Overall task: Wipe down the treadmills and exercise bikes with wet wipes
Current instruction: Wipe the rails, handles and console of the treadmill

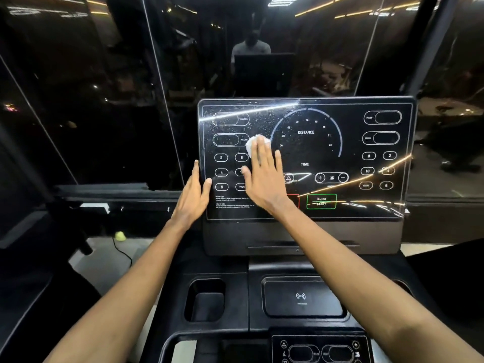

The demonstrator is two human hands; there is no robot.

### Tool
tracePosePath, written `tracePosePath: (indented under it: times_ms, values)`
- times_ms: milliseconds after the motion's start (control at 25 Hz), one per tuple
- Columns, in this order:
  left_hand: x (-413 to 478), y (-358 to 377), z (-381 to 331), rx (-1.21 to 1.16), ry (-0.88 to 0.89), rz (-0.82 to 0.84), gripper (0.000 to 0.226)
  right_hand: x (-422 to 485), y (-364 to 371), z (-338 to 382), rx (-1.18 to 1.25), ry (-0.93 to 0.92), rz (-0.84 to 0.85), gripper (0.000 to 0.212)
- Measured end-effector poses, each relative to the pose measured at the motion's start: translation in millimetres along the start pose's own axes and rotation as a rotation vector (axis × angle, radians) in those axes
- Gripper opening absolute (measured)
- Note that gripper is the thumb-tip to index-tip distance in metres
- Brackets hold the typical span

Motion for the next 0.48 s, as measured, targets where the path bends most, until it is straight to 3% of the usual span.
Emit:
tracePosePath:
  times_ms: [160, 280, 400, 480]
  values:
    - [0.4, 3.8, 9.2, -0.028, 0.019, 0.03, 0.069, 11.3, -5.8, -11.5, -0.072, -0.078, -0.064, 0.057]
    - [-0.2, 3.0, 15.8, -0.063, 0.029, 0.029, 0.068, 32.3, -17.5, -24.4, 0.068, -0.144, -0.223, 0.041]
    - [-0.4, 2.7, 16.3, -0.097, 0.04, 0.016, 0.067, 39.4, -19.8, -20.6, 0.181, -0.254, -0.169, 0.035]
    - [-1.4, 3.9, 16.4, -0.123, 0.06, 0.001, 0.067, 49.0, -28.1, -26.3, 0.216, -0.205, -0.21, 0.027]
Point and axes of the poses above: each hand's wrist, its own x-axis towards the middle knuckle, its own y-axis out of the palm, z = x × y, the point moved 5 cm from there along x, towards the middle knuckle, and after that the axes turned 7 degrees about -y, right-handed, at the moved point
